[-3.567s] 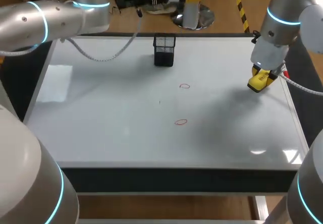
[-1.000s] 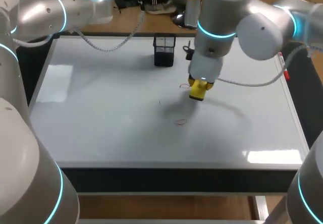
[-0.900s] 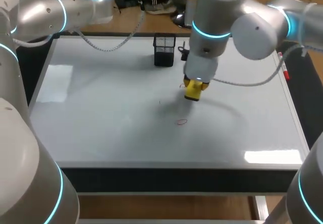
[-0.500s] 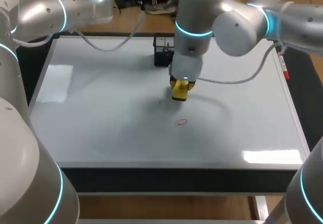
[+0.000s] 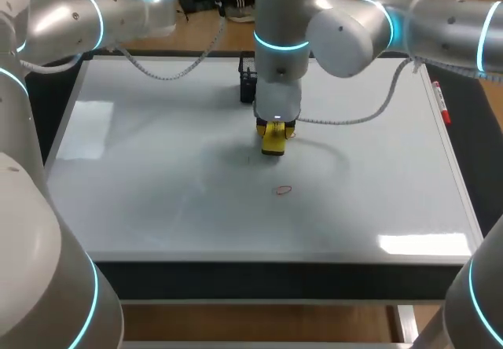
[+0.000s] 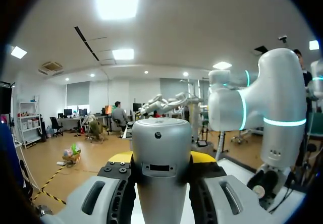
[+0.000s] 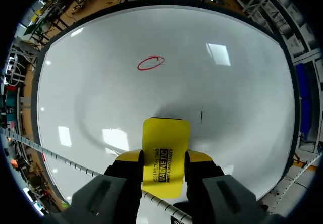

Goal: Pick up the inspection probe, press it on each red-marked spot on the whiteboard one by one, put down the probe, pick up the eraser, and wipe off all the red marks.

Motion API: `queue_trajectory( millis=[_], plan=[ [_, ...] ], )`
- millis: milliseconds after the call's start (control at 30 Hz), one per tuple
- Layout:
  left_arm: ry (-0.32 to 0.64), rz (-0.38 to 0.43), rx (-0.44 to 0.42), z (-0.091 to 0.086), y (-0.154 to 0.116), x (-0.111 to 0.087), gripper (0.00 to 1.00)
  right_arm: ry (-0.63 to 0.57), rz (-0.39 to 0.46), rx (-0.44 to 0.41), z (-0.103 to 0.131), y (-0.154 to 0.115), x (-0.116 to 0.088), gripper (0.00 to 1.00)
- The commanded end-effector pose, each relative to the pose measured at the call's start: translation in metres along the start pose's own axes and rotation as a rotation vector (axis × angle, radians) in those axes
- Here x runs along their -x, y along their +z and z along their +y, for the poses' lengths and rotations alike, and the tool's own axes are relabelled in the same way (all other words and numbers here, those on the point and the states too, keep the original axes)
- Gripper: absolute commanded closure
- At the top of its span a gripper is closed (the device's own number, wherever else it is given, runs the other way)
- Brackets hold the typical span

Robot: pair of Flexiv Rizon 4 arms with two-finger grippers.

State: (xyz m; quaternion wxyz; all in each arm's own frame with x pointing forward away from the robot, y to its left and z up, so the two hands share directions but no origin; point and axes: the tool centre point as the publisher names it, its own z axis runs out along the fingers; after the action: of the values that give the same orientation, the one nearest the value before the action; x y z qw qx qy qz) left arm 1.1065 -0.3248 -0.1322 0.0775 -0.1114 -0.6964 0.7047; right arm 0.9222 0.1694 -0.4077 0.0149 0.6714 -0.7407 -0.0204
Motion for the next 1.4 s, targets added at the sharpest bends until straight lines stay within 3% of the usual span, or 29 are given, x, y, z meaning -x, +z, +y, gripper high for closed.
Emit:
queue_trajectory(
  millis=[33, 533, 1400],
  plan=[
    [-0.001, 0.006, -0.001, -0.001, 0.000, 0.002, 1.00, -0.001, 0.014, 0.012, -0.007, 0.004, 0.000, 1.00],
    [-0.001, 0.006, -0.001, -0.001, 0.000, 0.002, 1.00, 0.022, 0.015, 0.040, -0.018, 0.014, -0.014, 1.00],
    [-0.001, 0.006, -0.001, -0.001, 0.000, 0.002, 1.00, 0.193, 0.032, 0.018, -0.025, 0.008, -0.093, 1.00]
  ],
)
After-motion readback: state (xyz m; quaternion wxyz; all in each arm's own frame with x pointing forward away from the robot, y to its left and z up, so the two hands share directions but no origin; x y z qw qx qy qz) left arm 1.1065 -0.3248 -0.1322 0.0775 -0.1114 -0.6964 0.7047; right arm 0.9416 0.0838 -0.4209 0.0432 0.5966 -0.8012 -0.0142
